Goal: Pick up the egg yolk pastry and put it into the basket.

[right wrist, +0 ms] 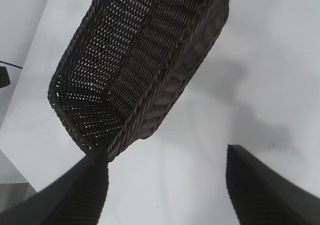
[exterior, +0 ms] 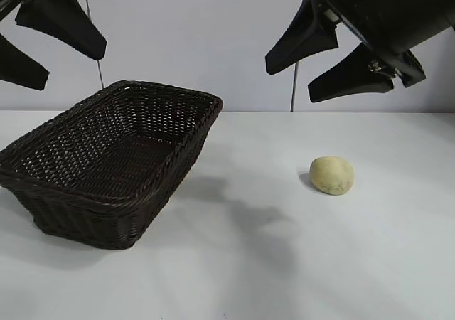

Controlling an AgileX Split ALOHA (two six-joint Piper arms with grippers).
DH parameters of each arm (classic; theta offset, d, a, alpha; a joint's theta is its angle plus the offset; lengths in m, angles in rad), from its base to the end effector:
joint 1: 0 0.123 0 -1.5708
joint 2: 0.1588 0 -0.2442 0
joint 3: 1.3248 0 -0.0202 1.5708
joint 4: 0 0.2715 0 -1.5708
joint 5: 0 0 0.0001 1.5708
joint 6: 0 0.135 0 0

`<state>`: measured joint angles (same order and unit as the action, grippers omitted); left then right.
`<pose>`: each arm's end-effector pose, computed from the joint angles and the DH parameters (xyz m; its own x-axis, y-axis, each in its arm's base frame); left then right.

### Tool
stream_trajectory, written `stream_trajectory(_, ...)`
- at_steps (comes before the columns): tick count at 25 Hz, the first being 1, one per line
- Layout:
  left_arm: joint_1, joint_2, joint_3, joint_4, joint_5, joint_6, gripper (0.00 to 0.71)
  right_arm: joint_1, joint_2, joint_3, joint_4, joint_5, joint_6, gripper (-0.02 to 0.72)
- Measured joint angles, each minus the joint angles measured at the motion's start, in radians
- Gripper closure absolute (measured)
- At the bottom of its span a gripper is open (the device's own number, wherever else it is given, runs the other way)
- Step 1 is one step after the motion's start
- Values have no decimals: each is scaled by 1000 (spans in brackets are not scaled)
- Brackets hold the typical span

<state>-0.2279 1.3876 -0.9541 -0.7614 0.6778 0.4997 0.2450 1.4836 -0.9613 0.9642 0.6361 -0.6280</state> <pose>0.3125 -0.1325 0.2006 -0.8055 0.0586 -0.5897 0.3662 0.8316 -0.4175 0.3248 0.1492 0.1832 -0.8205 0.0009 -0.5716 -0.3514 0.7879 0.5057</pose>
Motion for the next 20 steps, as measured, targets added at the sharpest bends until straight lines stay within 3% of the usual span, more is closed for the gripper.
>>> stream_trajectory(14,0,0,0,0,-44,-21,115,0,0,0,0,0,0,217)
stream_trajectory(20,0,0,0,57,44,-488,115,0,0,0,0,0,0,217)
